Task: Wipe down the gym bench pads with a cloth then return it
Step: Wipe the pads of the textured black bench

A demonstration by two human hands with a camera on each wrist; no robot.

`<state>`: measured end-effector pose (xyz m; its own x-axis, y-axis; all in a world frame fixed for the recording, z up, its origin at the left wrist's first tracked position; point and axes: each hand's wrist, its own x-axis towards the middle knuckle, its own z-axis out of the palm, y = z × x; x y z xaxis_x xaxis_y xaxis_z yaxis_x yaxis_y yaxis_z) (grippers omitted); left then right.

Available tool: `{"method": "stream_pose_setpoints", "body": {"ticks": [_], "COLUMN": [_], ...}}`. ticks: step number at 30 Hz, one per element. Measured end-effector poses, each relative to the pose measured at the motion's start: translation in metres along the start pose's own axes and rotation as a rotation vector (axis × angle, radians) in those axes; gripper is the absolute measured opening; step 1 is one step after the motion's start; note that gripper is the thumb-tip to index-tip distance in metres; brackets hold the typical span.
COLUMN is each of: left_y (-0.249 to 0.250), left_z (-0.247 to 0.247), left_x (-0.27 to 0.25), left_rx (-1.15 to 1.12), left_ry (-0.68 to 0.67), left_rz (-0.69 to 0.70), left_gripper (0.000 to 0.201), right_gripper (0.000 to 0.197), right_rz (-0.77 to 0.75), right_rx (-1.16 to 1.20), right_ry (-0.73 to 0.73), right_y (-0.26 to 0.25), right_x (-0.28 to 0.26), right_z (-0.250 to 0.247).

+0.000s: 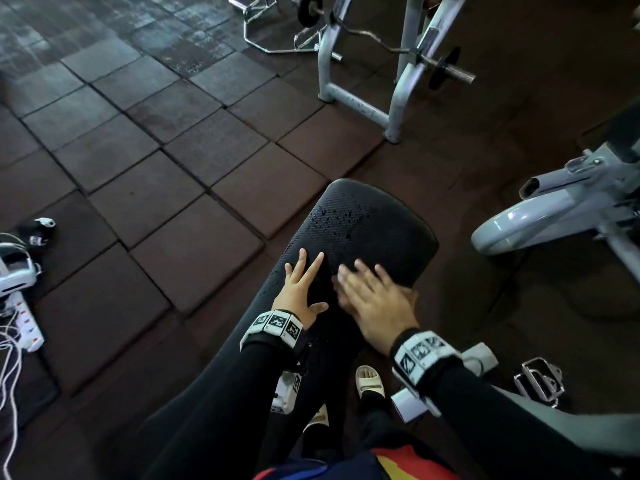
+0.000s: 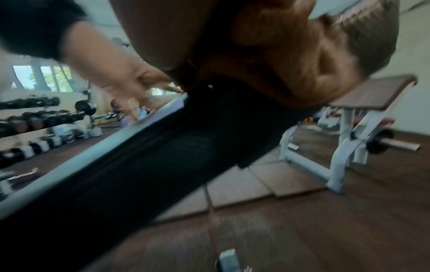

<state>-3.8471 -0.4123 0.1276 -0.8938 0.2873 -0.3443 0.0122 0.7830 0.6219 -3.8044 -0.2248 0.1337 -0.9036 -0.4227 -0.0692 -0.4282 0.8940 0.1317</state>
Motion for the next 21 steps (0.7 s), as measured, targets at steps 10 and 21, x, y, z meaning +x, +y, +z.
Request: {"method": "stream_pose_setpoints", "body": {"ticks": [10, 21], "left_y": [0.001, -0.002], "left_z": [-0.001, -0.002], "left_x": [-0.003, -0.003], "left_rx": [0.007, 0.015], "left_ry": [-0.015, -0.033], "left_rz": [-0.002, 0.025], "left_gripper": [0.102, 0.102], "right_gripper": [0.054, 0.055], "right_rz": [0.352, 0.359], "right_rx": [0.078, 0.194], "right_ry": [0.193, 0.215], "right_y": [0.054, -0.003], "right_x": [-0.003, -0.001], "right_z": [-0.017, 0.003]}}
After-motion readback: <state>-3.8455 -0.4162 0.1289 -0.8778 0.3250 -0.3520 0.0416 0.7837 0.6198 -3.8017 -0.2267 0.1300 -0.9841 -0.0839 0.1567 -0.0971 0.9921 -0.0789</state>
